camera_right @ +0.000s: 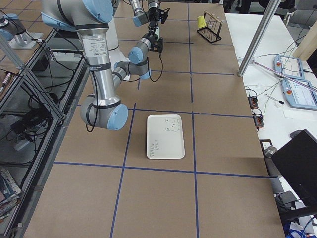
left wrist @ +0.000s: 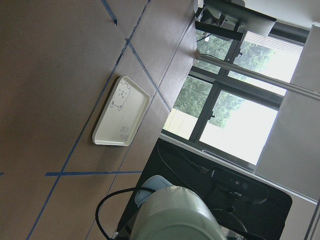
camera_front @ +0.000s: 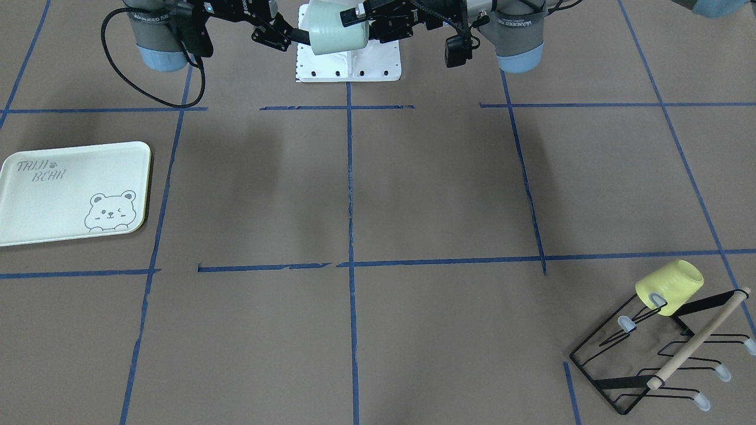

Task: Left arm grabs green cup and hands to right arm on tray

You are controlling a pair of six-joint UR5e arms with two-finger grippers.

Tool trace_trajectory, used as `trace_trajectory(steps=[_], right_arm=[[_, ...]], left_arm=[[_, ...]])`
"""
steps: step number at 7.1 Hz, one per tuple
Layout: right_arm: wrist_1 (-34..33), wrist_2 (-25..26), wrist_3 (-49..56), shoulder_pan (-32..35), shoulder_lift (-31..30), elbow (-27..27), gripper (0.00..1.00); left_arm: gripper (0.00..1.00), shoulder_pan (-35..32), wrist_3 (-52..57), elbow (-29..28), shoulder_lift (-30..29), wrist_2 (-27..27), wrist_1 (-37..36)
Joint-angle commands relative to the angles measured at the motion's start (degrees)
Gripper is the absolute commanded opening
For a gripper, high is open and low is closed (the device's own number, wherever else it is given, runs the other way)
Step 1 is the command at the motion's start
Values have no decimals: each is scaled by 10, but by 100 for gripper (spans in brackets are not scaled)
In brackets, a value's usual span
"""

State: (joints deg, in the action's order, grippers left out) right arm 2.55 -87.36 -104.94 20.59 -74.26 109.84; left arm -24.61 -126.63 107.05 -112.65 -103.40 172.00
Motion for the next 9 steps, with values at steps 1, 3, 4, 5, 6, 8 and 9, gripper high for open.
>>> trace_trajectory(steps=[1, 3, 4, 5, 6, 8, 9], right_arm=[[-17, 0, 0, -5, 15, 0, 96], [-33, 0, -1, -7, 25, 2, 93], [-33, 0, -1, -11, 25, 2, 84], [-33, 0, -1, -15, 25, 2, 64], [-33, 0, -1, -18, 25, 2, 42], [-32, 0, -1, -19, 24, 1, 39], [-31, -1, -1, -19, 23, 1, 39]], left_arm=[[20, 0, 1, -1, 0, 0, 0], [20, 0, 1, -1, 1, 0, 0], [21, 0, 1, -1, 0, 0, 0], [23, 0, 1, -1, 0, 0, 0], [23, 0, 1, 0, 0, 0, 0], [23, 0, 1, 2, 1, 0, 0], [23, 0, 1, 3, 1, 0, 0]])
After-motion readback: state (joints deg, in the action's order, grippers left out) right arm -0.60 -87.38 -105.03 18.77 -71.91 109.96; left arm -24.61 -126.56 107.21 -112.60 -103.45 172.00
